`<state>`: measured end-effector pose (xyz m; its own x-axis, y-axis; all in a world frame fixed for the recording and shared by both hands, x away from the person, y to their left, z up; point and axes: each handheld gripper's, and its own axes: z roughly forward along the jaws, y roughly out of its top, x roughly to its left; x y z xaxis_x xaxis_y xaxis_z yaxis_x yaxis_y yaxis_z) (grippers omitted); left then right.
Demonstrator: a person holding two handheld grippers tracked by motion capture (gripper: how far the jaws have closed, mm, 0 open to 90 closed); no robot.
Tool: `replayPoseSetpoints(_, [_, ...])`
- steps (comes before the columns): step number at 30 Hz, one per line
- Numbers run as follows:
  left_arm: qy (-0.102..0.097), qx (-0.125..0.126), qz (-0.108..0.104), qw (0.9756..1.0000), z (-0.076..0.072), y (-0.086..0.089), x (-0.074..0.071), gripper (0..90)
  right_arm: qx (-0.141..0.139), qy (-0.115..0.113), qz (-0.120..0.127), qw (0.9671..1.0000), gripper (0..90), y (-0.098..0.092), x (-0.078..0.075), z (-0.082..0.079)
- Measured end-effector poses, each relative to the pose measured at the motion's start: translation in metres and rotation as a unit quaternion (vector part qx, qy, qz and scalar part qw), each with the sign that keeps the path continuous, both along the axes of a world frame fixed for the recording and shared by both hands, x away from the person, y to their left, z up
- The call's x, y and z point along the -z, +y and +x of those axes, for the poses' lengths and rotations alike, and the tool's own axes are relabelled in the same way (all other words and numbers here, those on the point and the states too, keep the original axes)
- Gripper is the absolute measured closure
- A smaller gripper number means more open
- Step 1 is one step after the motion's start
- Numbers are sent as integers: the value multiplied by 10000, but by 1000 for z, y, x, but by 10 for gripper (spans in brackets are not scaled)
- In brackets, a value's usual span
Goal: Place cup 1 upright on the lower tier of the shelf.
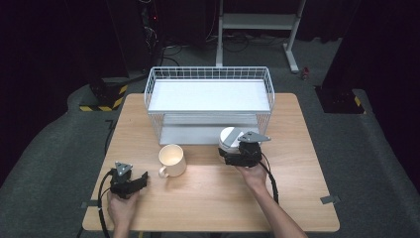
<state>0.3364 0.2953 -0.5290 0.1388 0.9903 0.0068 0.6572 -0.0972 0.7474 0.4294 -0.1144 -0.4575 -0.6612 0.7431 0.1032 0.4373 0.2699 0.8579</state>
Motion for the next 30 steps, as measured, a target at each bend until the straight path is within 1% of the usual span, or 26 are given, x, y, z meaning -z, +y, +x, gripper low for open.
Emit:
replayPoseSetpoints(2, [-2,3,8,10000,0,0,0,280,55,37,-10,10000,188,0,0,3])
replayPoseSetpoints(5, [-3,1,6,10000,0,0,0,280,89,-21,-72,9999,188,0,-3,8])
replayPoseSetpoints(7, [-1,-3,-5,10000,0,0,0,280,127,-64,-67,9999,188,0,-5,10])
replayPoseSetpoints(8, [-1,-1,0,10000,0,0,0,281,158,-14,-67,9999,189,0,-5,11])
replayPoseSetpoints(9, [-1,-2,-2,10000,0,0,0,281,148,-68,-108,9998,188,0,-6,13])
replayPoseSetpoints(10, [-3,4,8,10000,0,0,0,280,187,-39,-102,9998,188,0,-6,13])
replayPoseSetpoints(14, [-4,4,10,10000,0,0,0,280,258,-81,-145,9995,188,0,-7,20])
replayPoseSetpoints(16, [0,1,2,10000,0,0,0,281,287,-84,-156,9994,188,0,-8,21])
replayPoseSetpoints(17, [-2,-3,-2,10000,0,0,0,281,303,-135,-150,9993,188,0,-8,23])
replayPoseSetpoints(21, [-4,6,13,10000,0,0,0,281,365,-99,-218,9990,188,1,-6,30])
replayPoseSetpoints(26, [-2,3,9,10000,0,0,0,281,439,-93,-216,9988,188,4,-8,36])
replayPoseSetpoints(27, [-3,4,6,10000,0,0,0,281,459,-183,-185,9986,188,4,-8,38])
replayPoseSetpoints(30, [-3,3,6,10000,0,0,0,281,534,-135,-158,9984,188,2,-5,42])
